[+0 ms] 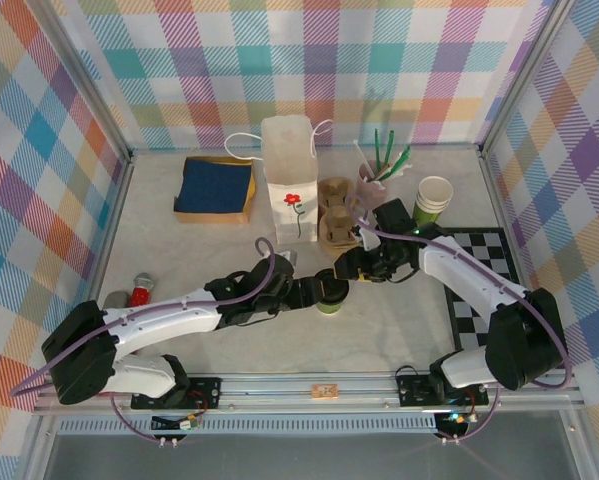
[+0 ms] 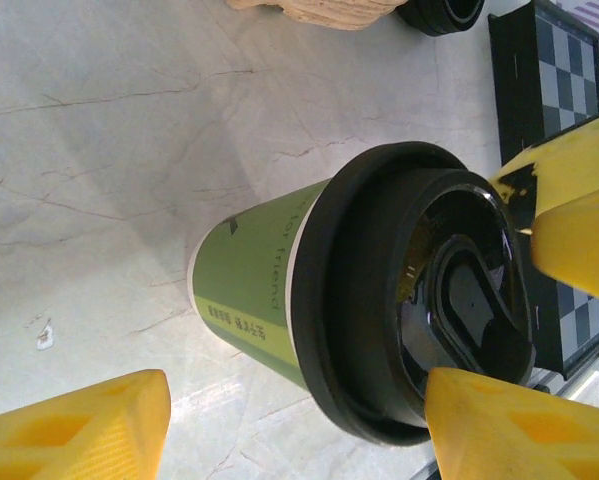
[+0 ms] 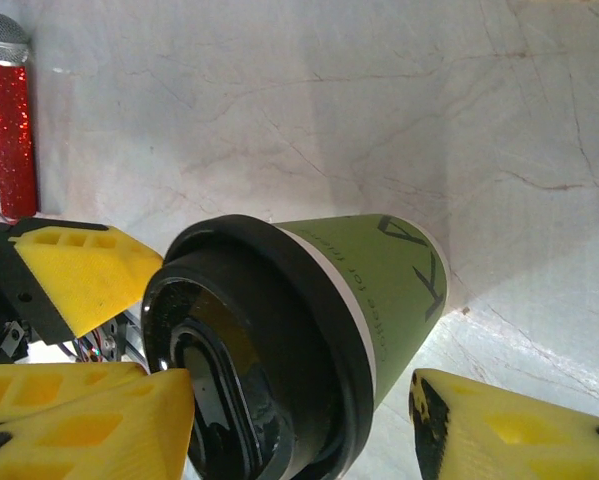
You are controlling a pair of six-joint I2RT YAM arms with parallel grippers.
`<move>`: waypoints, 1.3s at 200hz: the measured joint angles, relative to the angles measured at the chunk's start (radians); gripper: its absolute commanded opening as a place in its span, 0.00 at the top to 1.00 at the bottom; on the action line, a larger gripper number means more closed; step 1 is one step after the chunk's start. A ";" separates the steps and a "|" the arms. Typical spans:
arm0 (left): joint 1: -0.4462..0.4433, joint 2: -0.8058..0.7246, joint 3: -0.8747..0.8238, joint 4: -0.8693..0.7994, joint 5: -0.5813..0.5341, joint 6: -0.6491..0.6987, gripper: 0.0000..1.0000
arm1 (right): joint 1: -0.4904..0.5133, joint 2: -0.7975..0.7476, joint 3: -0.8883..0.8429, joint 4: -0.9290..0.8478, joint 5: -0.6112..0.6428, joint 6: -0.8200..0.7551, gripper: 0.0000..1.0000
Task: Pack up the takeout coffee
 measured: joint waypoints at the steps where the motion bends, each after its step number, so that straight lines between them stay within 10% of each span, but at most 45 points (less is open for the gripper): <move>1: 0.000 0.001 0.000 0.002 0.000 0.000 0.32 | 0.000 0.000 0.000 0.000 0.000 0.000 0.43; 260: 0.103 0.140 0.100 0.066 0.088 0.063 0.55 | -0.006 -0.240 -0.303 0.282 0.001 0.197 0.69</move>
